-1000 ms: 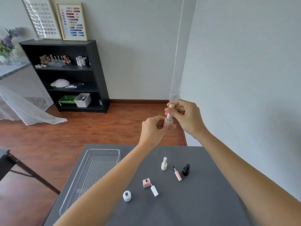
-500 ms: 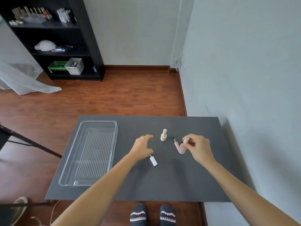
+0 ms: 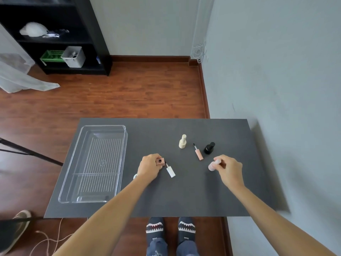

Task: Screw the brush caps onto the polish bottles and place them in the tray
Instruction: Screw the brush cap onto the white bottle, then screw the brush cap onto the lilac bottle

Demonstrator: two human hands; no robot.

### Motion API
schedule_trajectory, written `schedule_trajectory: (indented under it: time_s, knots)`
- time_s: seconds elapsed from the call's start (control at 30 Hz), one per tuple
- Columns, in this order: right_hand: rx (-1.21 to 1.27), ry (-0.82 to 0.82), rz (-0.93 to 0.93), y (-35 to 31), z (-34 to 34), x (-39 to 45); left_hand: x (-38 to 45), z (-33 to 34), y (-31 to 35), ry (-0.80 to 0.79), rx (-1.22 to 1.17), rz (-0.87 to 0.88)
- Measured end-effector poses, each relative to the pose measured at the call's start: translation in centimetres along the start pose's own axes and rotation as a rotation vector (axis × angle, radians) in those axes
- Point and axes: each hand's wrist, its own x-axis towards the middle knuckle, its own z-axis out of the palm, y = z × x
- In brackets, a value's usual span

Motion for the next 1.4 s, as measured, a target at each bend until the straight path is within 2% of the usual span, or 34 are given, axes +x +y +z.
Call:
schedule_trajectory:
  time_s: [0.27, 0.43, 0.5, 0.6, 0.7, 0.8, 0.9, 1.03, 1.2, 1.27, 1.4]
  knots:
    - [0.011, 0.042, -0.028, 0.2, 0.3, -0.1, 1.2, -1.6, -0.7, 0.049, 0.03, -0.028]
    - [0.088, 0.035, 0.05, -0.2, 0.7, -0.4, 1.8, -3.0, -1.5, -0.066, -0.022, -0.048]
    - [0.005, 0.089, -0.039, -0.9, 0.8, -0.7, 1.5, -3.9, -1.8, -0.089, -0.048, -0.073]
    - [-0.161, 0.196, -0.329, -2.9, 2.0, -1.6, 0.3, -4.9, -2.5, -0.059, -0.071, -0.102]
    - [-0.143, 0.092, -0.436, -5.5, 4.7, -2.6, -1.7, -5.0, -3.4, -0.16, -0.001, -0.099]
    - [-0.042, -0.173, -0.282, -6.8, 7.6, -2.6, -3.6, -4.0, -4.2, -0.241, 0.136, -0.118]
    - [-0.1, -0.301, -0.122, -7.2, 10.0, -2.3, -4.6, -2.7, -5.1, -0.161, 0.168, -0.128]
    - [-0.203, -0.332, -0.036, -7.7, 12.1, -2.2, -4.9, -1.8, -6.3, -0.004, 0.095, -0.118]
    - [-0.313, -0.346, -0.041, -7.9, 13.1, -1.9, -5.2, -1.6, -6.6, 0.047, 0.033, -0.066]
    - [-0.274, -0.348, -0.027, -7.9, 12.7, -1.8, -5.4, -1.9, -6.3, 0.067, 0.0, -0.041]
    - [-0.008, -0.315, 0.056, -7.9, 10.0, -1.4, -5.8, -3.5, -4.3, 0.118, -0.111, 0.024]
